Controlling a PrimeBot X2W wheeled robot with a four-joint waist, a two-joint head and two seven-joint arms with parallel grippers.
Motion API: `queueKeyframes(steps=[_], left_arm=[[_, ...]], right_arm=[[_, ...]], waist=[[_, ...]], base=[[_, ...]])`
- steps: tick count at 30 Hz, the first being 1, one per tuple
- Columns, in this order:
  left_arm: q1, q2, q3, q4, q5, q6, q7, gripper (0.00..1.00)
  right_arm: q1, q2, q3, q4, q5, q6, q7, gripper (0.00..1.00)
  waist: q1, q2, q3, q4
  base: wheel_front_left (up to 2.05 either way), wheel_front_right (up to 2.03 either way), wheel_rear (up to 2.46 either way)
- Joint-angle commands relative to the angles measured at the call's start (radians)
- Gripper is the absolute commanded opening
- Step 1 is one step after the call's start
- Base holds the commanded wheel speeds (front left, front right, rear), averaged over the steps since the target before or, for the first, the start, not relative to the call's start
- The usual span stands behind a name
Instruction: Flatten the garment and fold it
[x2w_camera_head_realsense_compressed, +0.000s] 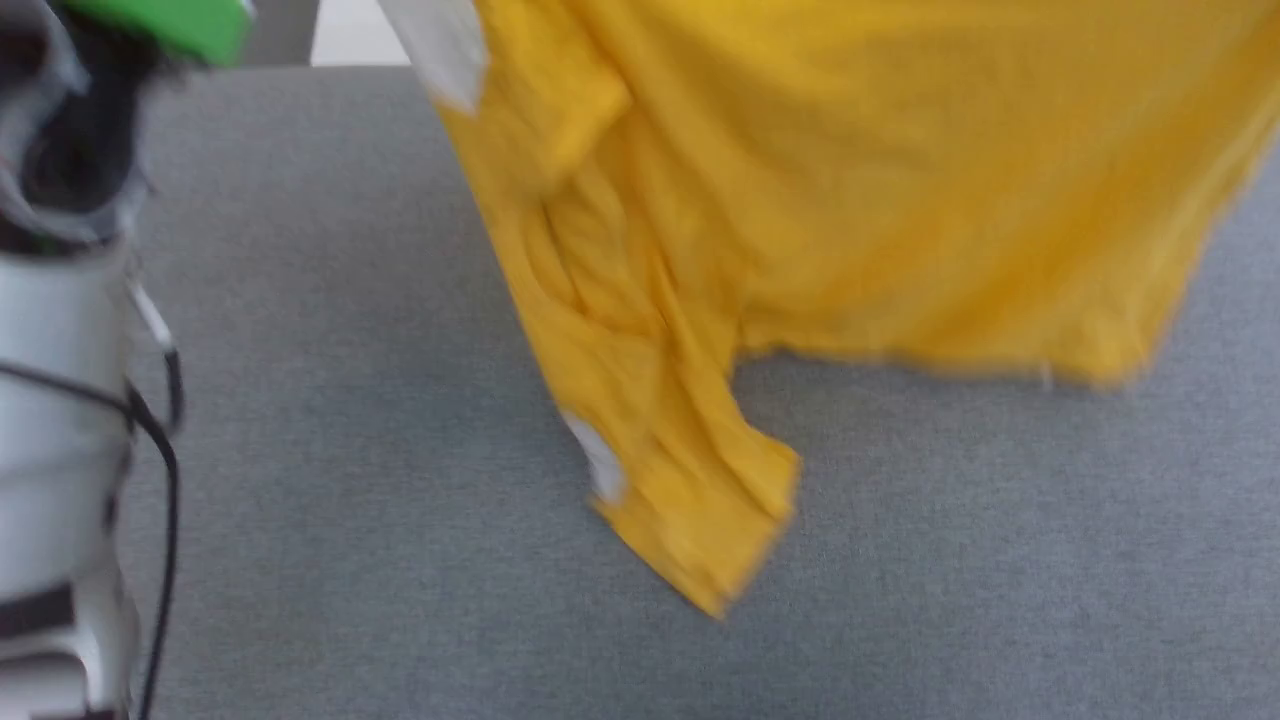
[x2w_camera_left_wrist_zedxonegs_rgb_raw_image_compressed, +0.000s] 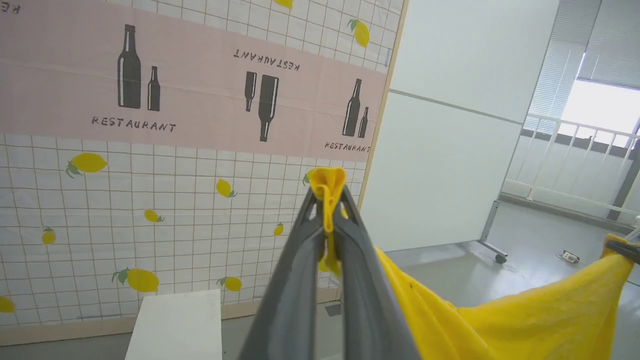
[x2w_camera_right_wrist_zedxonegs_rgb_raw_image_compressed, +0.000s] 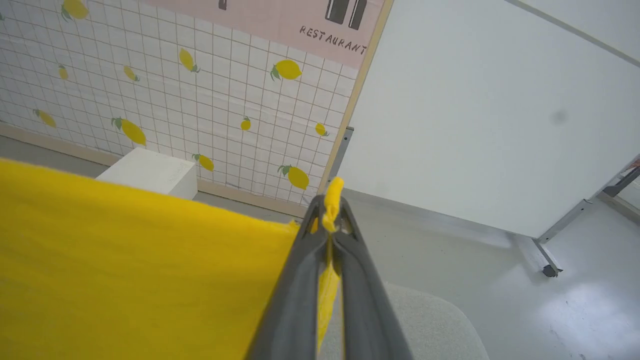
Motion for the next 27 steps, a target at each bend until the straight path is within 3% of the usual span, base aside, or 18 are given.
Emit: queueKeyframes(steps=[1,8,16,21,27], left_arm=[[-0.071,0.001,0.007,0.021,0.005,0.006,0.003,0.0],[-0.374,0.005,0.04,0.121,0.074,0.041,-0.054,0.0],[-0.587,0.004,0.072,0.213,0.16,0.046,-0.249,0.0],[-0.535,0.012,0.051,0.3,0.171,0.001,-0.3,0.0],[-0.32,0.049,-0.035,0.431,0.192,-0.057,-0.29,0.0]], right_arm=[[-0.071,0.001,0.01,0.034,-0.019,-0.002,-0.003,0.0],[-0.392,0.065,-0.008,0.222,-0.147,-0.002,-0.091,0.0],[-0.618,0.155,-0.084,0.342,-0.311,-0.002,-0.319,0.0],[-0.585,0.182,-0.094,0.421,-0.321,-0.002,-0.411,0.0],[-0.393,0.187,-0.05,0.512,-0.258,-0.002,-0.472,0.0]], waist=[[-0.0001,0.0,0.104,-0.033],[-0.0001,0.0,0.228,-0.055],[-0.0001,0.0,0.314,-0.063],[-0.0001,0.0,0.325,-0.052],[-0.0001,0.0,0.28,-0.035]], base=[[0.0,0.0,0.0],[0.0,0.0,0.0],[0.0,0.0,0.0],[0.0,0.0,0.0],[0.0,0.0,0.0]])
